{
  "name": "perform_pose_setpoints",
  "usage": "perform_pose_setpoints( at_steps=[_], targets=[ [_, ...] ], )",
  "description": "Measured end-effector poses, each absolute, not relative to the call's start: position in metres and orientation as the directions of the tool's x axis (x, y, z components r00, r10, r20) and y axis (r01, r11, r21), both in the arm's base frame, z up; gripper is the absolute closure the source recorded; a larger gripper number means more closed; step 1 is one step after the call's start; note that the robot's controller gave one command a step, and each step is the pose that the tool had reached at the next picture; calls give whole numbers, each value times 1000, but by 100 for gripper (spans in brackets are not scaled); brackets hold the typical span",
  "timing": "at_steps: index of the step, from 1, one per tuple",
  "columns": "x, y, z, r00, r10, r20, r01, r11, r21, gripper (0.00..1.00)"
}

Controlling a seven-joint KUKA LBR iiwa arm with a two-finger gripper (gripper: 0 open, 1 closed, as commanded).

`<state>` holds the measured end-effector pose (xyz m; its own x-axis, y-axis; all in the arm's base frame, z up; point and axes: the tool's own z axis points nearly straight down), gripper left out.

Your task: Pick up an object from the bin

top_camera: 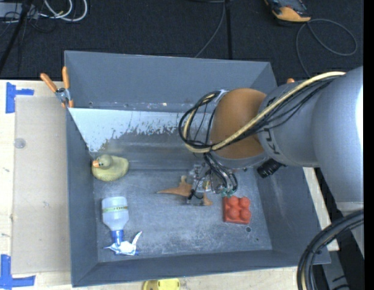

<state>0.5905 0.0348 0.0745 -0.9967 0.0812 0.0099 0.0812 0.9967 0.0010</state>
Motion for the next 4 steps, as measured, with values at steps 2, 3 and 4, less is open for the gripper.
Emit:
perform_pose_setpoints(
  at_steps=[2, 3, 4],
  targets=[
    [592, 35, 113, -997, 80, 5, 80, 997, 2, 100],
    [591, 35, 122, -997, 80, 7, 80, 997, 2, 100],
    [590, 35, 133, -997, 80, 13, 80, 997, 1, 100]
  ],
)
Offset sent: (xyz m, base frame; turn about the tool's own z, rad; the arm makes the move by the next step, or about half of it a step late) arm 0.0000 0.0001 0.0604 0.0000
